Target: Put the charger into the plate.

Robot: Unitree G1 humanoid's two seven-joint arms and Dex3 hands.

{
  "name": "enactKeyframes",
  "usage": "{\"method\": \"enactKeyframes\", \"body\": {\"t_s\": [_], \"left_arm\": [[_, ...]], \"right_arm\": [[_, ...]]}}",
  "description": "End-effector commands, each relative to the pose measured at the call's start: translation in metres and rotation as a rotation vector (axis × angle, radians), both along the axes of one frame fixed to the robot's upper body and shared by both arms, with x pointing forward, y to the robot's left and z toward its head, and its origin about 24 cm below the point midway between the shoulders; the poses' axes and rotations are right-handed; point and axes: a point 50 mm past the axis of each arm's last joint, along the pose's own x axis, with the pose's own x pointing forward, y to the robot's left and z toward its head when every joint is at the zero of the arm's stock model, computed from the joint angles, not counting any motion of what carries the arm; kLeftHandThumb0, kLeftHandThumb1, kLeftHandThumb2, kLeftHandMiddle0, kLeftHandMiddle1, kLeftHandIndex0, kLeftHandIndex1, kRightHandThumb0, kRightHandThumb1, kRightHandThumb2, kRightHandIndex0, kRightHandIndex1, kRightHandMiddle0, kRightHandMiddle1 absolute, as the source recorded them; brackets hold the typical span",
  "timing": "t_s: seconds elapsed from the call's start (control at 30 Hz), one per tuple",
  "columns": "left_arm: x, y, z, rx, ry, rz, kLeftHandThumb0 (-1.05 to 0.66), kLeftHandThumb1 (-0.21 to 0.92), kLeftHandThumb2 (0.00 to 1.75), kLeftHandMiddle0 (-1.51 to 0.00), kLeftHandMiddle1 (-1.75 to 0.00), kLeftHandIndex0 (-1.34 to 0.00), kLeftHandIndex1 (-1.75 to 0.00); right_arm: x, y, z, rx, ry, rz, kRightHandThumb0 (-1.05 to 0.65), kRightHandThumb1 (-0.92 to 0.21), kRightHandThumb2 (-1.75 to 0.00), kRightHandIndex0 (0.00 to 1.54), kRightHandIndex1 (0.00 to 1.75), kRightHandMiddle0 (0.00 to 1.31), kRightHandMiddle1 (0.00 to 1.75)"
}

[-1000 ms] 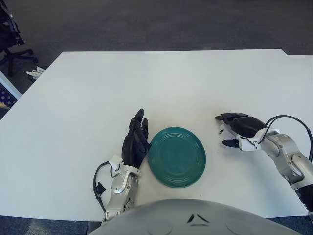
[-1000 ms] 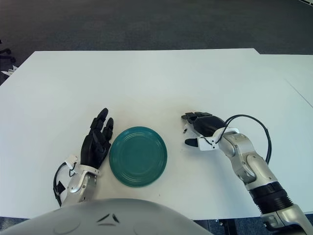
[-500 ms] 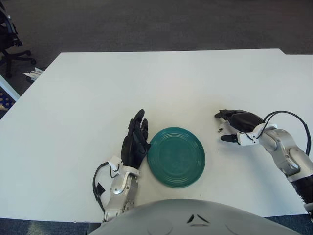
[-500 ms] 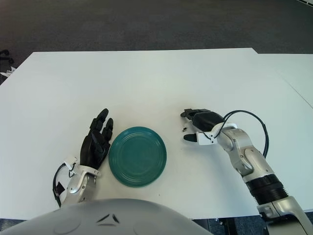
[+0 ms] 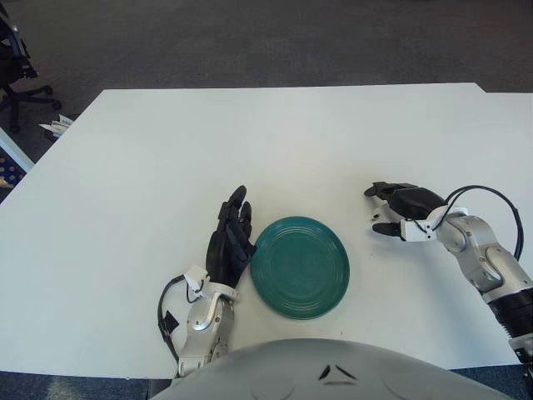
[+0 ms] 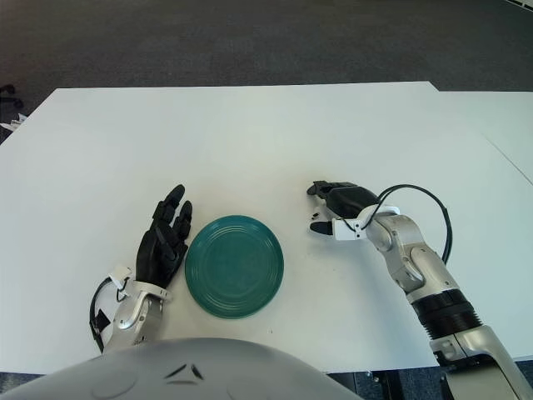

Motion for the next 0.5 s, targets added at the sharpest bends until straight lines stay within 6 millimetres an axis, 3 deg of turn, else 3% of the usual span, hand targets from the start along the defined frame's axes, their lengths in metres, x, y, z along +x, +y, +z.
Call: {"method": "enactKeyframes", "body": {"t_s": [0.0, 0.13, 0.47], "left_arm": [[-0.003, 0.000, -0.007, -0.009, 0.040, 0.007, -1.05, 0.92, 1.03, 0.00, 0.00, -0.03, -0.42], [-0.003, 0.002, -0.006, 0.006, 0.034, 0.014, -1.05, 0.92, 1.01, 0.00, 0.00, -0.01, -0.39], [-0.002, 0.003, -0.005, 0.039, 0.041, 0.050, -1.05, 0.92, 1.01, 0.00, 0.00, 0.00, -0.20]], "right_arm": [[-0.007, 0.001, -0.024, -0.009, 0.065, -0.032, -0.96, -0.92, -0.73, 0.20, 0.00, 0.00, 0.67], [-0.012, 0.002, -0.038, -0.010, 0.058, -0.040, -0.95, -0.92, -0.74, 0.21, 0.00, 0.00, 0.68], [-0.017, -0.003, -0.053, -0.018, 0.058, -0.062, -0.94, -0.92, -0.74, 0.21, 0.00, 0.00, 0.64]]}}
